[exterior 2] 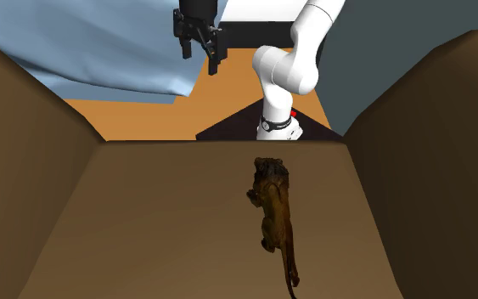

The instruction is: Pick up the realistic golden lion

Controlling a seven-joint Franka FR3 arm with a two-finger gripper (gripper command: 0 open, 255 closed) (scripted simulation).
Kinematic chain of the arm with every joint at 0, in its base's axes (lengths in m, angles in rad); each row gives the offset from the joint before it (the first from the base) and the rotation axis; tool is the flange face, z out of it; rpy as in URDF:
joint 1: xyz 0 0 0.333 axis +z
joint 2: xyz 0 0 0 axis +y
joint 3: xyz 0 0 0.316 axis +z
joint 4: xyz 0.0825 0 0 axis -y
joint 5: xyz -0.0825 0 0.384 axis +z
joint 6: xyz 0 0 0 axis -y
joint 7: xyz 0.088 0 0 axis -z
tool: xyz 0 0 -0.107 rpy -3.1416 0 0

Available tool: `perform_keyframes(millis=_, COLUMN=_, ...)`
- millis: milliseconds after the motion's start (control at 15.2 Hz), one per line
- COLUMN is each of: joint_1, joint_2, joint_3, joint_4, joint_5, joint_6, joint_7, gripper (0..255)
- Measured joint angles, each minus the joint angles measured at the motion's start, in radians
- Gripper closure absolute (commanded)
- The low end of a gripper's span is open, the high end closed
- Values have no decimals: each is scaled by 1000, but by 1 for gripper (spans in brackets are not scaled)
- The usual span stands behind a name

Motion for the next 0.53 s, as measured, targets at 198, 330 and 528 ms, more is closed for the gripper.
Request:
perform_keyframes(millis=198, joint_1=14, joint_2=23, joint_3=14, joint_4=0, joint_5=15, joint_6=23, joint_7=4, gripper=0)
perform_keyframes(millis=330, joint_1=36, joint_2=57, joint_3=40, joint_4=3, joint_5=38, joint_6=55, joint_7=13, gripper=0)
perform_keyframes(millis=528, joint_1=68, joint_2=110, joint_3=71, joint_4=14, joint_5=69, joint_6=100, joint_7=16, gripper=0)
